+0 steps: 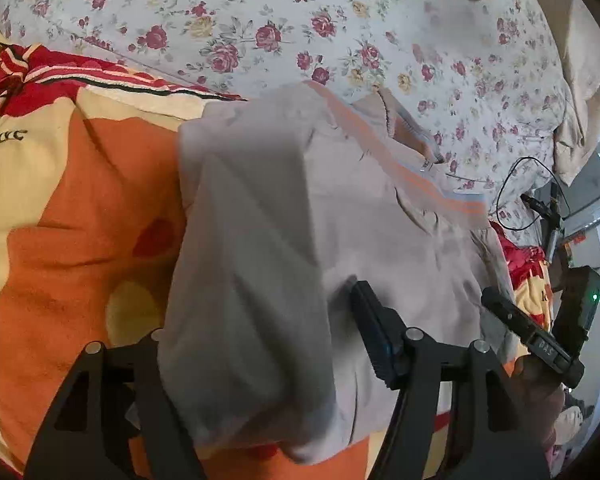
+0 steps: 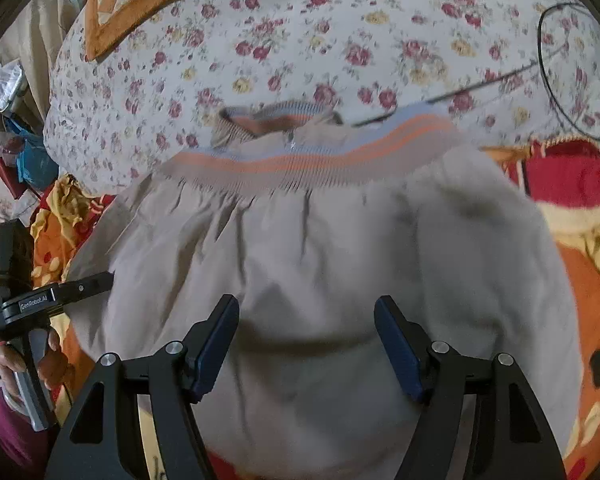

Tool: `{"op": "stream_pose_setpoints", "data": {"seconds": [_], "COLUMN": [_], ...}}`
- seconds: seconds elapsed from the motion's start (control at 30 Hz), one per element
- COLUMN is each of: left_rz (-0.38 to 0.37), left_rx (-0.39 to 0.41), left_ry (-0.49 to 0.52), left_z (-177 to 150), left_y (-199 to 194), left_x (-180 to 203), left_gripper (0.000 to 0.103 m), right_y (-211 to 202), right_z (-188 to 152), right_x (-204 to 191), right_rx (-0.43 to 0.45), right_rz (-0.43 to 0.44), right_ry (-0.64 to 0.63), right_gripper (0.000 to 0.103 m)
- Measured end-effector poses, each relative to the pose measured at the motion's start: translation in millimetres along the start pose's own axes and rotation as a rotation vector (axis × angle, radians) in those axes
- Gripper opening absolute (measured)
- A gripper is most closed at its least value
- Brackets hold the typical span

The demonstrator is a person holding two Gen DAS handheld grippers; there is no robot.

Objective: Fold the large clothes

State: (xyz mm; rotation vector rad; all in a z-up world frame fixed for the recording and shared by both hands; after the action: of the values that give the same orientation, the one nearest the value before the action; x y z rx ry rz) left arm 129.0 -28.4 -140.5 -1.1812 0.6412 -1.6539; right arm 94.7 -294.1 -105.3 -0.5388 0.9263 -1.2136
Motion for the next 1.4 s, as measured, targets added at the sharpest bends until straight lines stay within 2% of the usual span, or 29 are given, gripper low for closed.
{"op": "stream_pose_setpoints", "data": {"seconds": [0.03, 0.07, 0.1, 0.17, 0.2, 0.3, 0.4, 0.43, 0.5, 0.63, 0.73, 0.77, 0.83, 0.87, 0.9, 0.97, 1.0, 1.07, 1.17, 1.23, 1.27, 1.33, 1.4], "left_rz": [0.012, 0.015, 0.041, 0.058, 0.045, -0.007, -0.087, -0.110, -0.159, -0.229, -0.260, -0.267, -0.263, -0.264, -0.276, -0.308, -0.304, -0.293, -0.219, -0.134, -0.056, 0.034, 0.084], "left_rx": [0.008, 0.021, 0.033, 0.070, 0.082, 0.117, 0.137, 0.141, 0.130, 0.065, -0.050, -0.084, -0.128, -0.139, -0.143, -0.134, -0.125, -0.082, 0.032, 0.073, 0.092, 0.067, 0.030], "left_ry": [0.011, 0.038, 0.069, 0.111, 0.117, 0.125, 0.165, 0.193, 0.256, 0.349, 0.388, 0.403, 0.434, 0.448, 0.447, 0.442, 0.445, 0.479, 0.542, 0.553, 0.559, 0.543, 0.508], "left_z": [-0.9, -2.0, -0.9, 2.4, 4.7, 13.6, 17.8, 17.0, 11.0, -13.5, -46.3, -58.6, -79.3, -85.3, -86.2, -80.1, -75.8, -67.8, -54.2, -49.7, -45.6, -45.7, -51.3], "left_y": [-1.0, -5.8, -9.3, -24.2, -32.7, -57.3, -79.3, -82.7, -82.4, -51.8, -1.7, 13.0, 34.0, 36.9, 33.5, 12.3, 3.8, -22.4, -57.2, -57.2, -51.8, -32.3, -17.3], "left_x": [3.8, 11.1, 16.7, 26.5, 33.0, 56.3, 104.8, 124.4, 167.1, 239.0, 279.5, 287.9, 297.1, 298.3, 298.1, 292.8, 289.6, 279.4, 253.1, 231.9, 216.2, 190.3, 171.0], "left_gripper": [0.058, 0.034, 0.022, 0.015, 0.014, 0.013, 0.012, 0.012, 0.012, 0.012, 0.013, 0.014, 0.026, 0.038, 0.048, 0.058, 0.065, 0.074, 0.075, 0.078, 0.078, 0.078, 0.078], "right_y": [1.1, 3.0, 6.4, 21.7, 32.7, 37.9, 17.2, 5.3, -13.4, -37.7, -39.4, -37.2, -30.9, -29.2, -28.8, -33.2, -35.8, -40.9, -49.7, -55.9, -57.4, -54.8, -46.2], "right_z": [3.3, 7.1, 10.5, 11.5, 8.5, 7.4, 10.0, 11.4, 13.5, 9.7, 5.7, 3.7, 1.3, -0.3, -1.0, 0.2, 2.2, 6.8, 16.0, 22.0, 25.8, 32.6, 37.9], "right_x": [2.8, 6.1, 9.4, 15.6, 18.8, 22.1, 22.7, 27.9, 43.9, 77.4, 99.2, 105.9, 118.7, 125.6, 130.0, 132.9, 131.8, 126.0, 109.9, 93.3, 84.8, 71.7, 57.1], "right_rx": [0.010, 0.022, 0.032, 0.011, -0.020, -0.030, -0.023, -0.003, 0.022, 0.065, 0.108, 0.115, 0.129, 0.135, 0.141, 0.151, 0.156, 0.170, 0.191, 0.191, 0.193, 0.181, 0.143], "right_rz": [-0.012, -0.034, -0.064, -0.134, -0.148, -0.125, -0.039, -0.012, 0.023, 0.137, 0.267, 0.319, 0.402, 0.433, 0.459, 0.504, 0.510, 0.508, 0.517, 0.515, 0.496, 0.434, 0.363], "right_ry": [-0.008, -0.023, -0.046, -0.102, -0.115, -0.098, -0.018, 0.030, 0.117, 0.296, 0.452, 0.514, 0.626, 0.674, 0.708, 0.733, 0.721, 0.689, 0.637, 0.567, 0.521, 0.422, 0.320], "right_gripper": [0.069, 0.064, 0.047, 0.027, 0.027, 0.027, 0.032, 0.039, 0.046, 0.058, 0.063, 0.064, 0.064, 0.064, 0.064, 0.067, 0.071, 0.076, 0.083, 0.086, 0.089, 0.092, 0.092]}}
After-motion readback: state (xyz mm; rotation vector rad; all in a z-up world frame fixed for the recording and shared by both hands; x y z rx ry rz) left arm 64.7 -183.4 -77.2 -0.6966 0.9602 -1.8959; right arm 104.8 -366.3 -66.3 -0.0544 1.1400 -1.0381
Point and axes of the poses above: each gripper's, at about its wrist camera, not at the fingertips, and y roughly the way its jaws point, x to its right, z to its top, the point moved 9 cm from there along y, roughly the way its jaws point, and after that the axes turned 4 degrees about z, right-handed, at the moved point
